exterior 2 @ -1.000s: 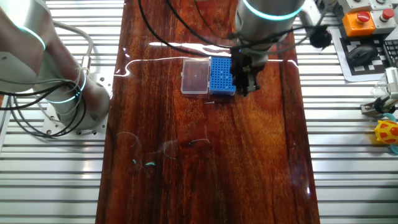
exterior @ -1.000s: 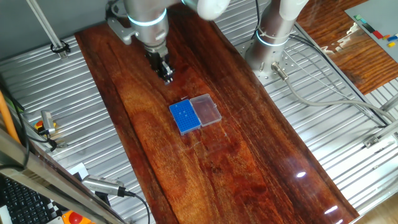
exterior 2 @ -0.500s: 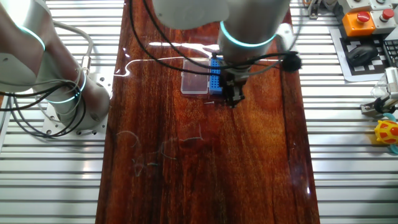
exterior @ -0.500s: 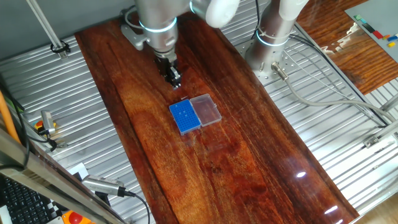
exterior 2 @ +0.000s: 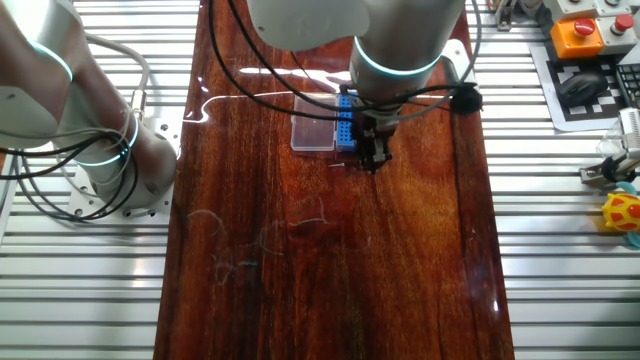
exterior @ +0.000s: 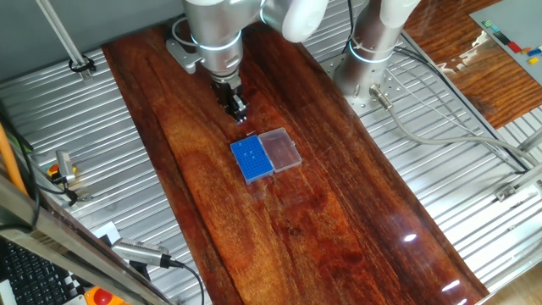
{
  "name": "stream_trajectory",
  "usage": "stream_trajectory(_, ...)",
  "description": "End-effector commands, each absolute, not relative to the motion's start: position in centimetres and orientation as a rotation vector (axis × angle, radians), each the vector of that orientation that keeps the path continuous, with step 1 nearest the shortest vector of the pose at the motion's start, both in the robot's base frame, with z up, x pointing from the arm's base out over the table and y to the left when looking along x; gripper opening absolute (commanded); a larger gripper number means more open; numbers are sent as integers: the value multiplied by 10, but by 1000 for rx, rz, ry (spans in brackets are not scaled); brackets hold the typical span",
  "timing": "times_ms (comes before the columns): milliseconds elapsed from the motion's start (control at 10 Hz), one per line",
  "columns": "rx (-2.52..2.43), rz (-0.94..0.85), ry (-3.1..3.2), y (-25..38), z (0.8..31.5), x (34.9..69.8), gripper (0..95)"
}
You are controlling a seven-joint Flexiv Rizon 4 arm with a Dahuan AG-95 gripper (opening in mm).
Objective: Insert a small pipette tip into the holder for small pipette tips
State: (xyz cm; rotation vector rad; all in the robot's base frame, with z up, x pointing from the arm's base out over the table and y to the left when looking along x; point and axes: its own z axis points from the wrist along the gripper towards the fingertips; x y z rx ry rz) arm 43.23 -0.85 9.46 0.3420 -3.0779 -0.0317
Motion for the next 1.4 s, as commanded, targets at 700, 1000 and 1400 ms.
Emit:
stream_trajectory(700, 338, -83, -3069, -16, 50, 428, 380)
stream_trajectory(1000, 319, -84, -3073, -11, 41, 423, 380)
stream_trajectory(1400, 325, -74, -3073, -11, 41, 423, 380)
